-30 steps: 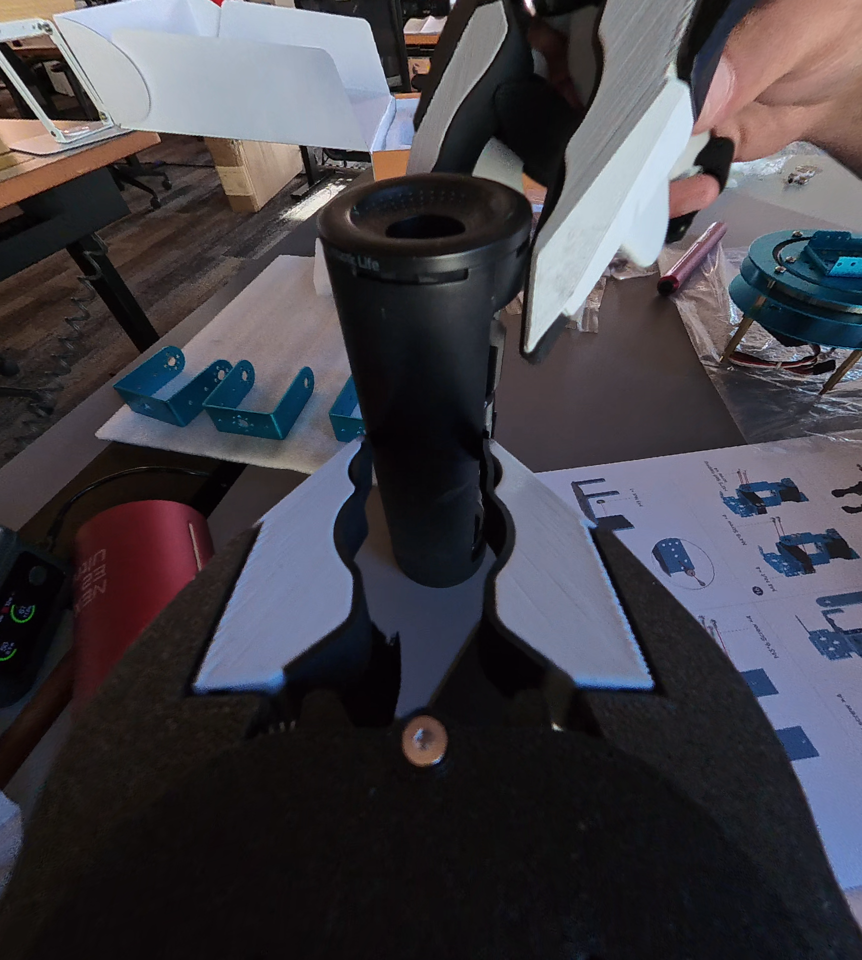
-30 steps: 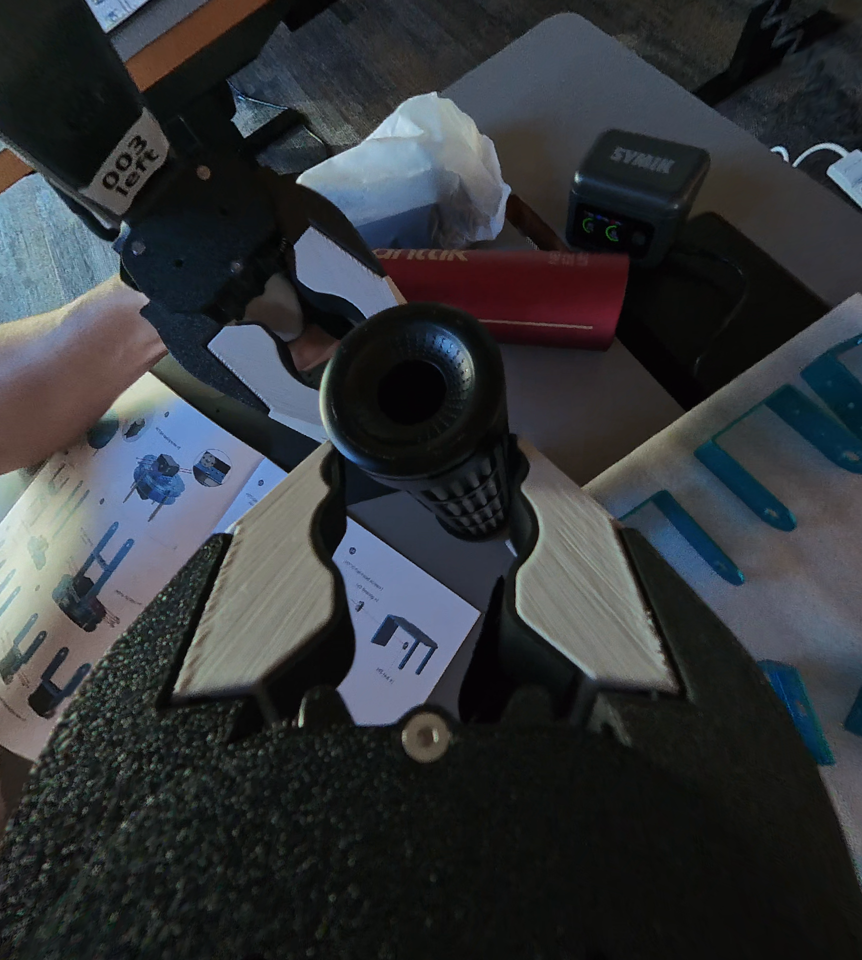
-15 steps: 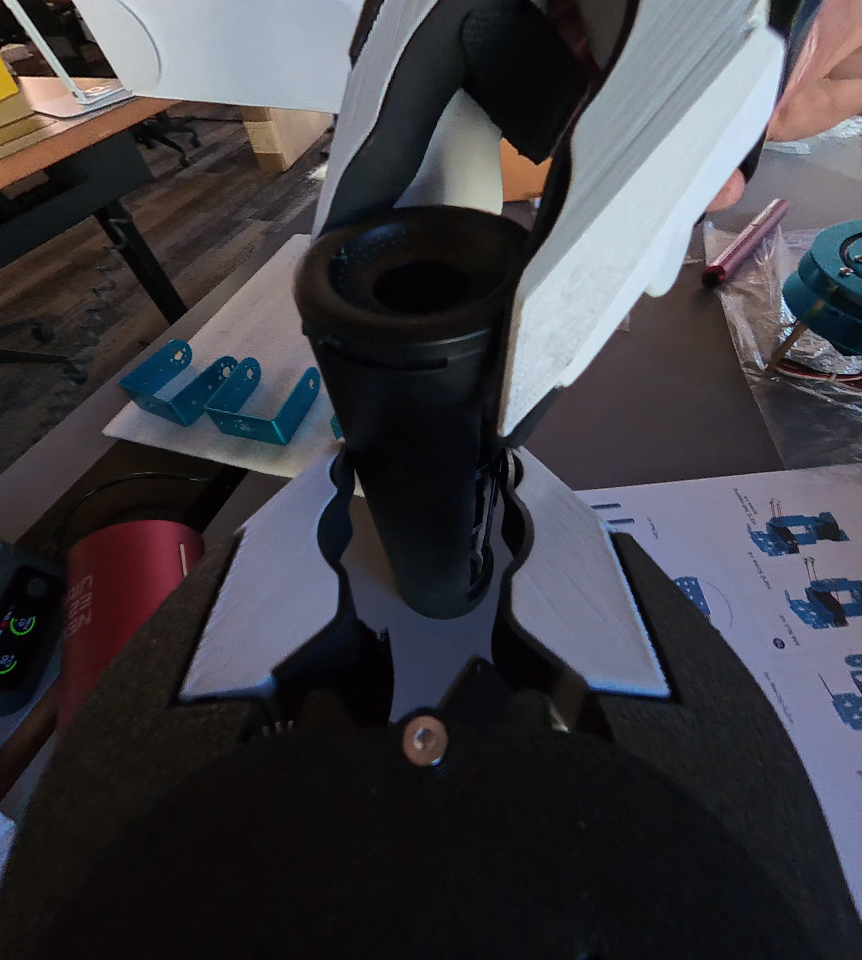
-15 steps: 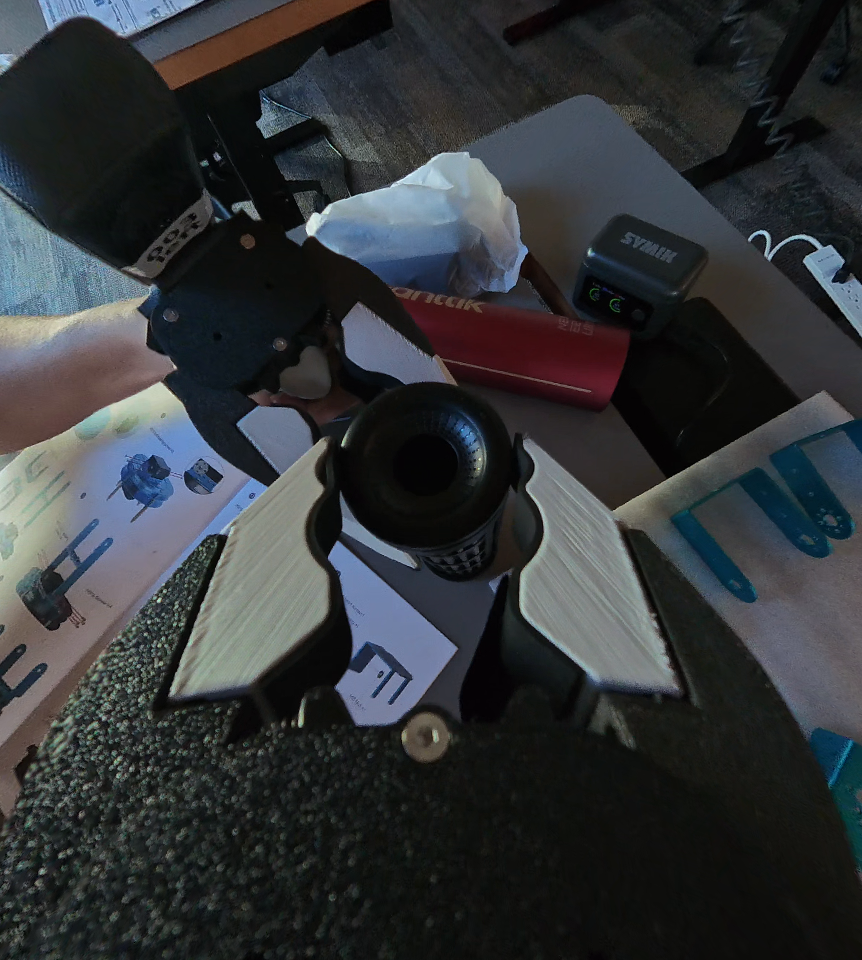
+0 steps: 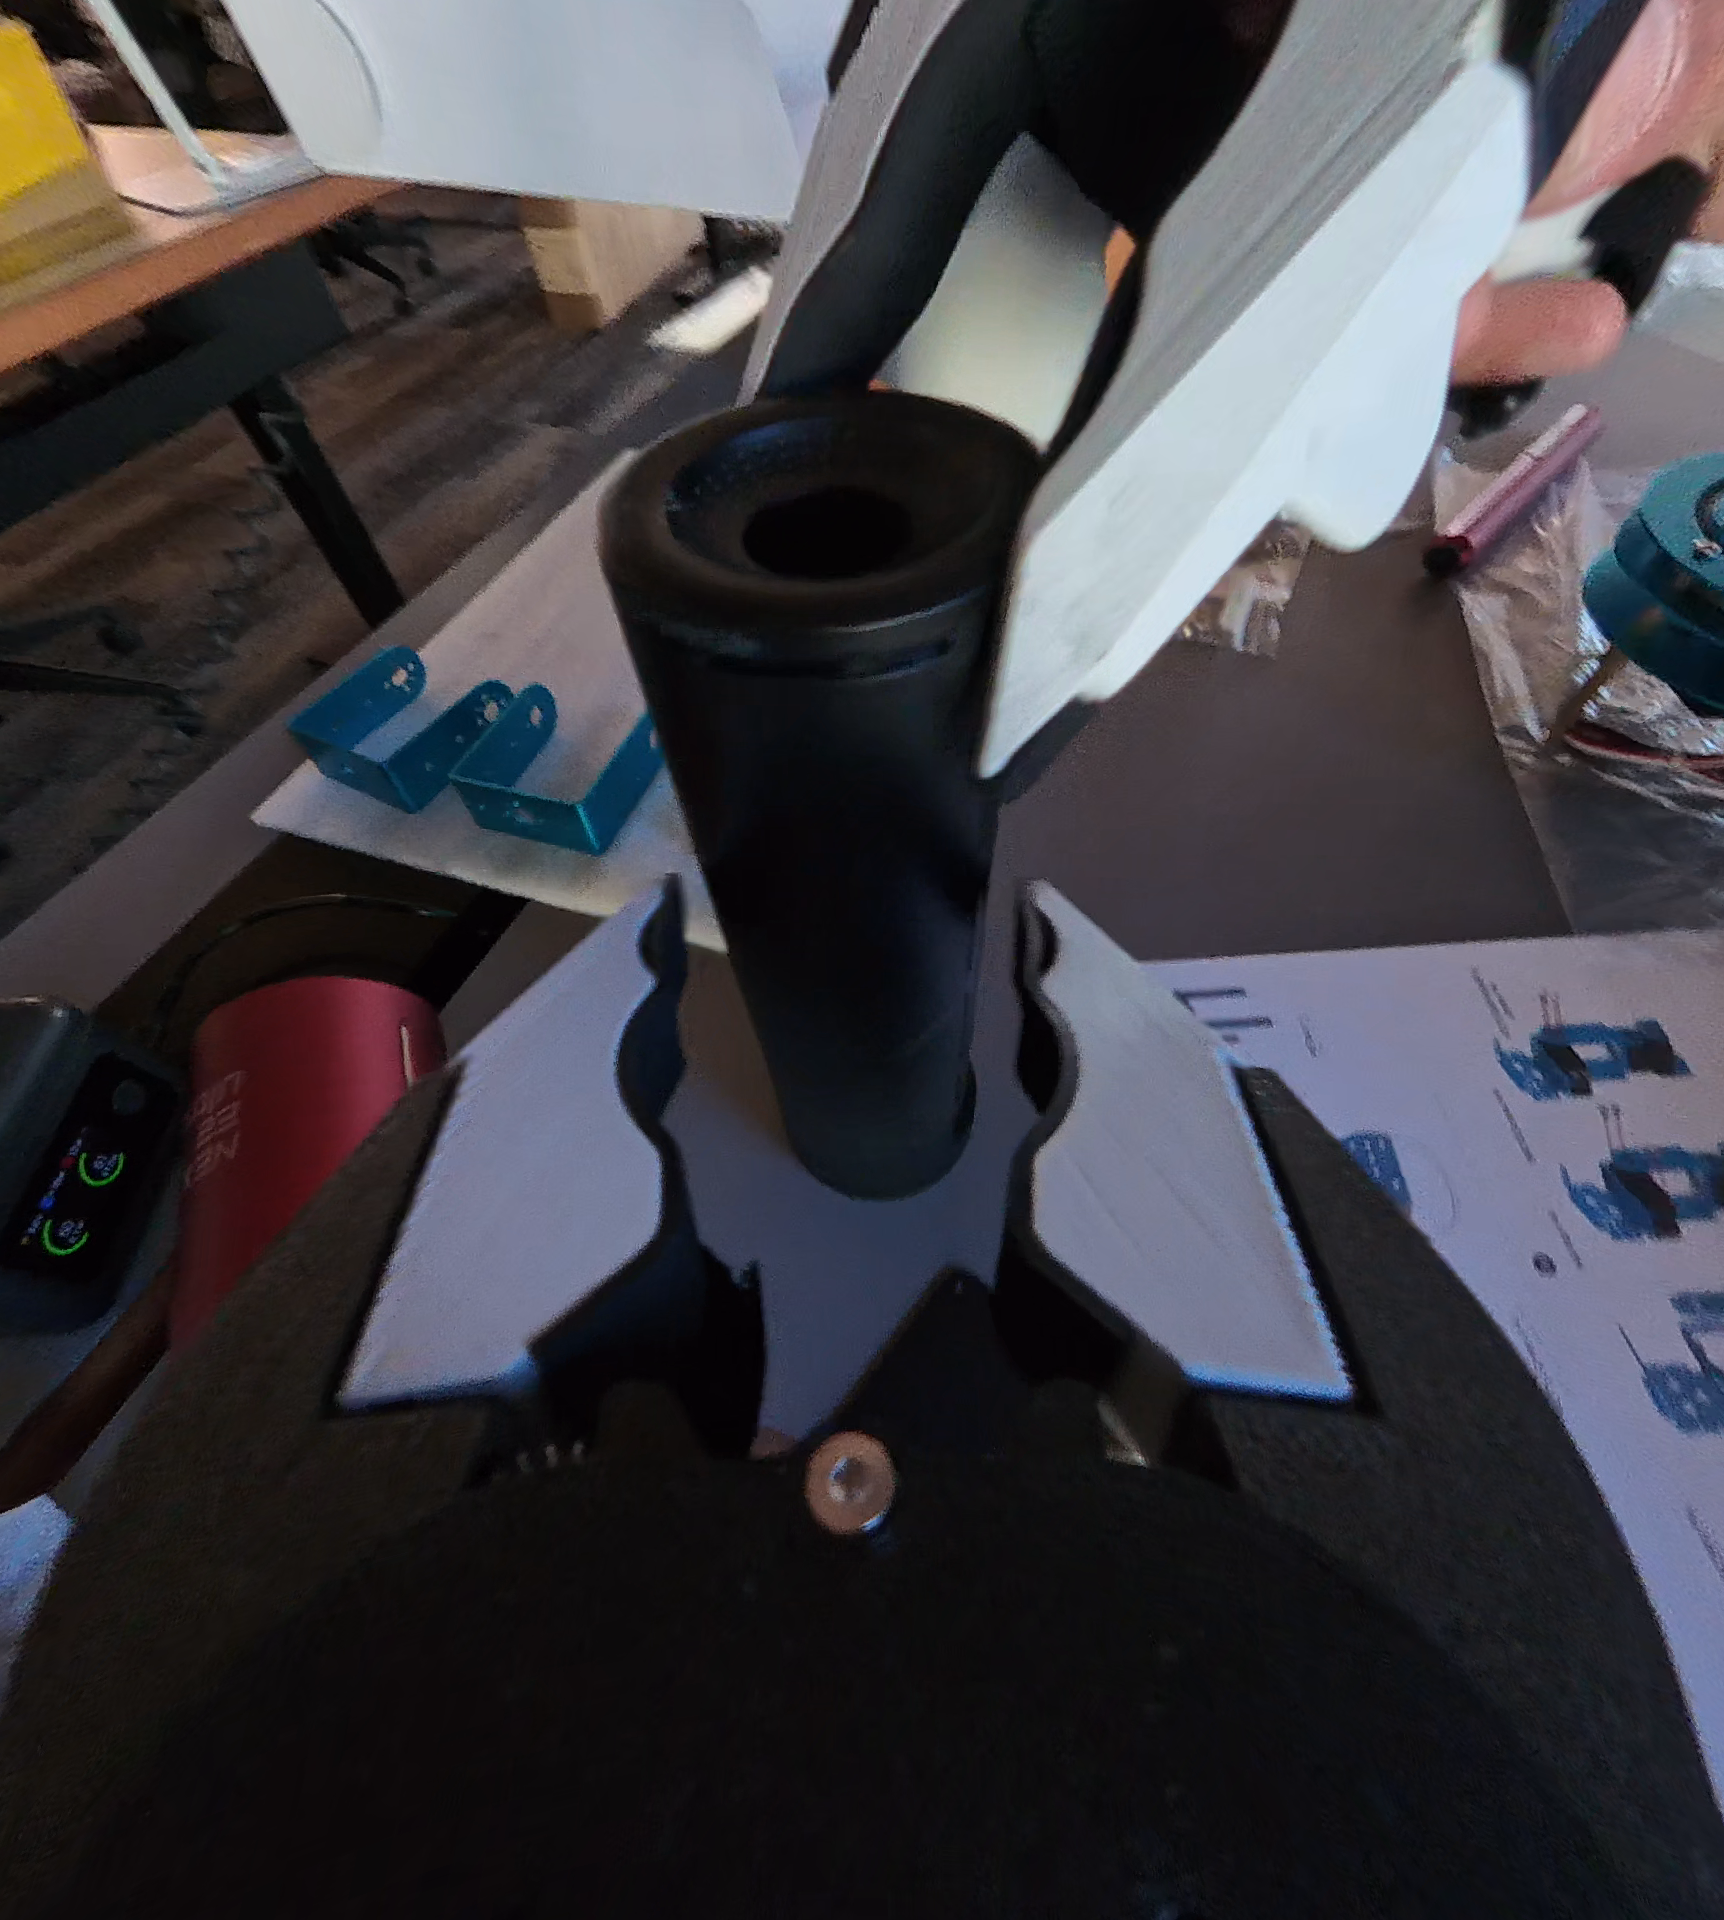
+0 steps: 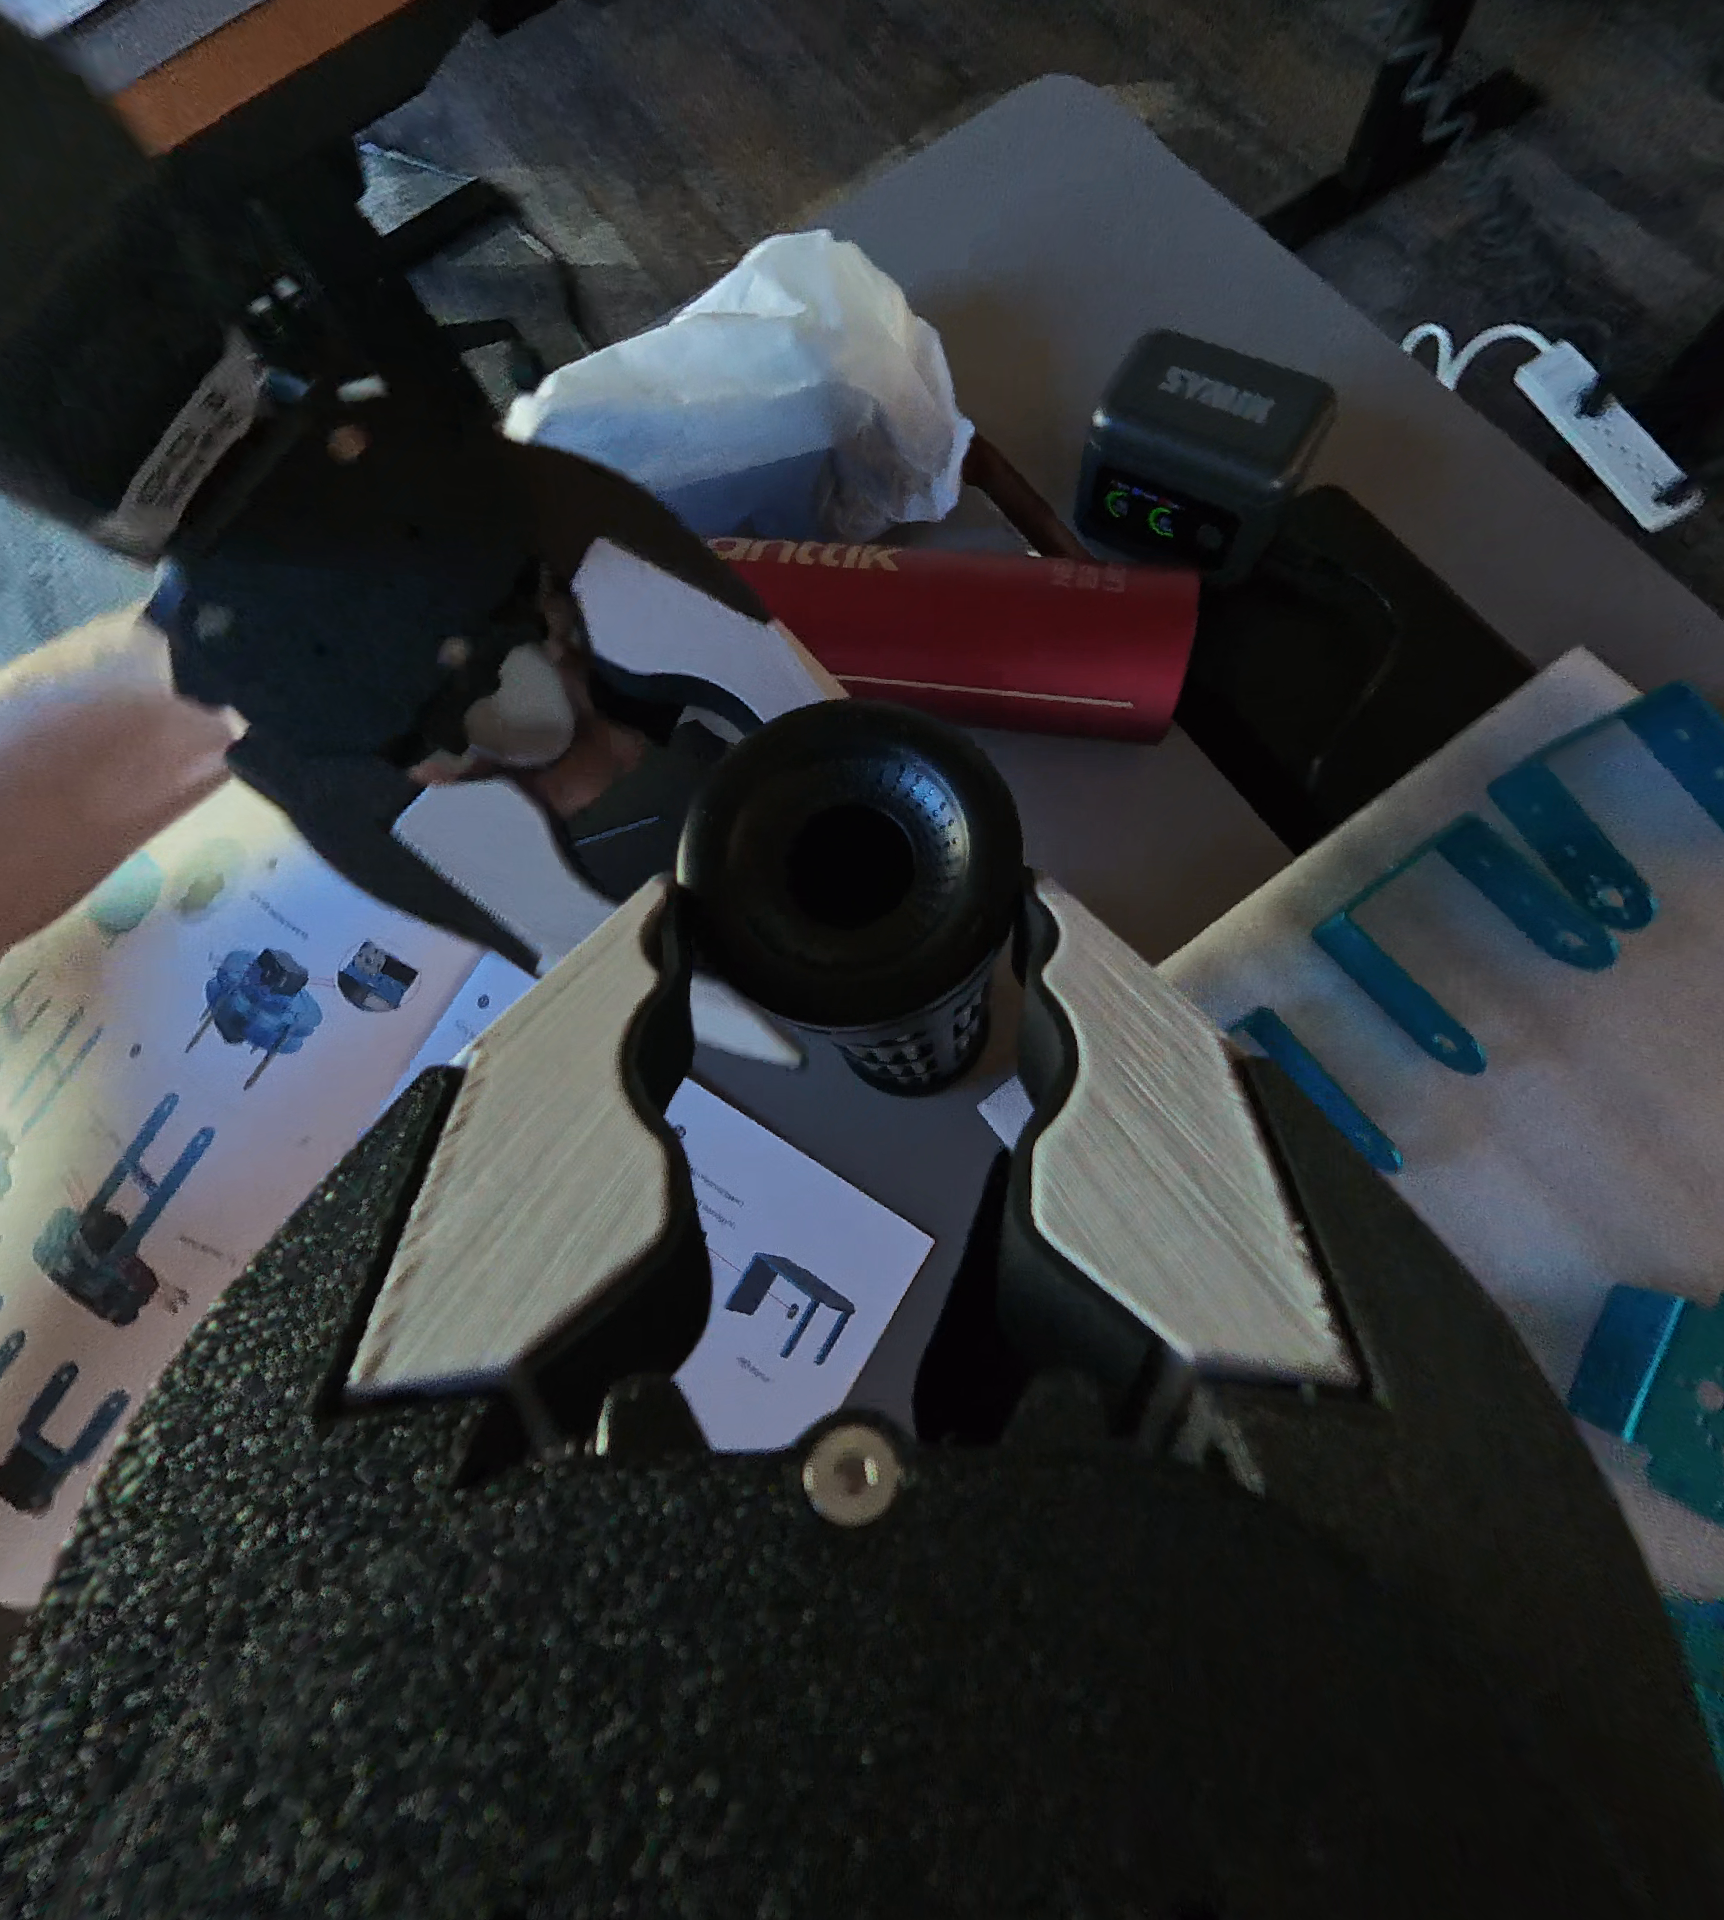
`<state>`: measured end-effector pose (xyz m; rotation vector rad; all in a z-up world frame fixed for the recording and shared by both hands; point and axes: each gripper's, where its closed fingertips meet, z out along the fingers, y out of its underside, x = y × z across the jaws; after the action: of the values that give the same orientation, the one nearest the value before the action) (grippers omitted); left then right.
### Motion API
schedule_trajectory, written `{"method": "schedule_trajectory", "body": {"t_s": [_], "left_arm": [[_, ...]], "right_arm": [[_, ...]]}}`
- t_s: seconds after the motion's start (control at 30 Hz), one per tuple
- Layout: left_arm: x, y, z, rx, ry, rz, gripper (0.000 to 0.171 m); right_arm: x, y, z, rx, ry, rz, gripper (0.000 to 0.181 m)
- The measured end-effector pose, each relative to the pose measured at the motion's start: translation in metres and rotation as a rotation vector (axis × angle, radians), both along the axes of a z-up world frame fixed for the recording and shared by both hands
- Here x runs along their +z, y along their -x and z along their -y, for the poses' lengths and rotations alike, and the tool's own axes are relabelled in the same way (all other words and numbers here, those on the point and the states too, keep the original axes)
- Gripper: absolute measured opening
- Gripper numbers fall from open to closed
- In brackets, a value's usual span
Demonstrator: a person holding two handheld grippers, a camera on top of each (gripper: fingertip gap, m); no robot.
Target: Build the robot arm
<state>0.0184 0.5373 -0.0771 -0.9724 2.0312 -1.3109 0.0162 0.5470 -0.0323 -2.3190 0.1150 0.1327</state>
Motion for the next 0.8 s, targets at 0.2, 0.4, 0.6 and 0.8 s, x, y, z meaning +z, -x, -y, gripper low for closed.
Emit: {"method": "schedule_trajectory", "body": {"t_s": [0.2,0.4,0.6,0.8], "left_arm": [[-0.012,-0.018,0.005,0.196,-0.088,0.051,0.062],[-0.010,-0.008,0.003,0.059,-0.033,0.004,0.059],[-0.012,0.008,0.009,-0.122,-0.062,-0.068,0.058],[-0.012,0.015,0.013,-0.205,-0.091,-0.061,0.059]], "right_arm": [[0.000,0.001,0.001,-0.121,0.023,0.017,0.061],[0.003,0.006,0.002,0.064,-0.018,0.041,0.063],[0.002,0.020,-0.006,0.386,-0.182,0.121,0.070],[-0.002,0.034,-0.006,0.472,-0.213,0.114,0.065]]}}
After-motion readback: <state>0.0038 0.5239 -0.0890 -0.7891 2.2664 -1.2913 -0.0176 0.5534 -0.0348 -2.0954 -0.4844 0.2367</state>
